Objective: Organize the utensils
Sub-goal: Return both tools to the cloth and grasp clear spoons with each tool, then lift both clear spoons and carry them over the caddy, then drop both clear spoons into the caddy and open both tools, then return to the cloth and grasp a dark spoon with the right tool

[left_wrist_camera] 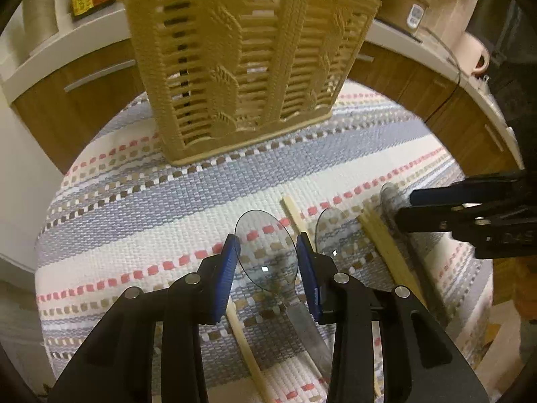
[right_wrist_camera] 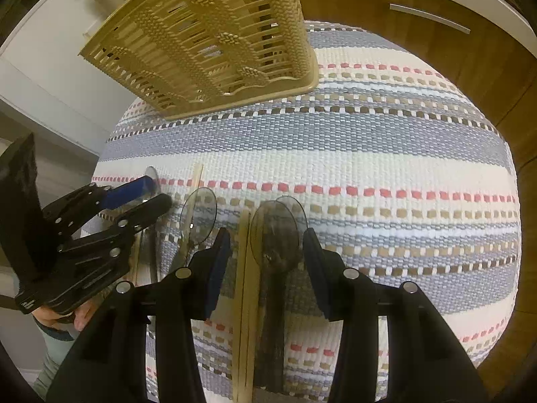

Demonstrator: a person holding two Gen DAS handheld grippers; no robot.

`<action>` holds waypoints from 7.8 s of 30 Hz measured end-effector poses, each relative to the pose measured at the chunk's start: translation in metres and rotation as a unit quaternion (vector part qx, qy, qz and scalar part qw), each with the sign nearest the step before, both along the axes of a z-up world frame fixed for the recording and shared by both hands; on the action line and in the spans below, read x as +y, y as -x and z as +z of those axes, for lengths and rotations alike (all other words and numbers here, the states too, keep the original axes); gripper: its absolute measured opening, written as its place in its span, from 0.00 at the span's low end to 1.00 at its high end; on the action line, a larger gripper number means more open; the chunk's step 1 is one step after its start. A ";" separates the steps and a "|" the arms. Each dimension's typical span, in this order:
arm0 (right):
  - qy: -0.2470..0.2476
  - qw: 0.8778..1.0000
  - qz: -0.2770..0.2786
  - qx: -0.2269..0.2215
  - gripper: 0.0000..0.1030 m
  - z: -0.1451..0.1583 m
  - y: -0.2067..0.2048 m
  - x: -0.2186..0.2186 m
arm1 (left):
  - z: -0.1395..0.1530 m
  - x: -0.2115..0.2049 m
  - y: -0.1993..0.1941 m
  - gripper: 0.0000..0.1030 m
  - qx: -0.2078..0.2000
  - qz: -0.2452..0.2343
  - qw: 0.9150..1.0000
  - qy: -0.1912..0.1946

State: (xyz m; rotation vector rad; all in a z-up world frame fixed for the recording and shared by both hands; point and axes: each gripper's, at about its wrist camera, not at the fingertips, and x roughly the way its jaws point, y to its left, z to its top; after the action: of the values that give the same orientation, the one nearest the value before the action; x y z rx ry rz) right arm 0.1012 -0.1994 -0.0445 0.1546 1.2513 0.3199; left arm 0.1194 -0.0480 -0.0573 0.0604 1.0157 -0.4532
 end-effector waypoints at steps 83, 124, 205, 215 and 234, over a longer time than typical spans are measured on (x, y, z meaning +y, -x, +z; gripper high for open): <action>0.019 0.932 -0.040 -0.360 0.30 0.166 0.030 0.059 | 0.201 0.072 0.032 0.31 -0.271 0.050 0.956 0.099; 0.077 0.876 -0.126 -0.458 0.30 0.119 -0.072 0.023 | 0.147 0.048 -0.059 0.32 -0.338 0.061 0.938 0.047; 0.077 0.997 -0.022 0.006 0.10 -0.013 0.038 -0.020 | 0.000 0.059 0.044 0.45 0.038 -0.004 0.999 0.017; 0.094 0.995 -0.016 0.011 0.12 -0.019 0.035 -0.040 | -0.006 0.050 0.031 0.33 0.064 -0.008 0.997 -0.040; 0.107 0.994 -0.005 0.025 0.40 -0.016 0.004 -0.043 | -0.008 0.008 0.005 0.08 0.087 -0.038 0.983 -0.157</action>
State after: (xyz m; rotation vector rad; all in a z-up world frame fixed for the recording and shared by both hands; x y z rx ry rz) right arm 0.0977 -0.2421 -0.0602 -0.0149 1.3248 0.1713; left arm 0.1145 -0.0397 -0.0654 0.3467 1.2549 -0.3686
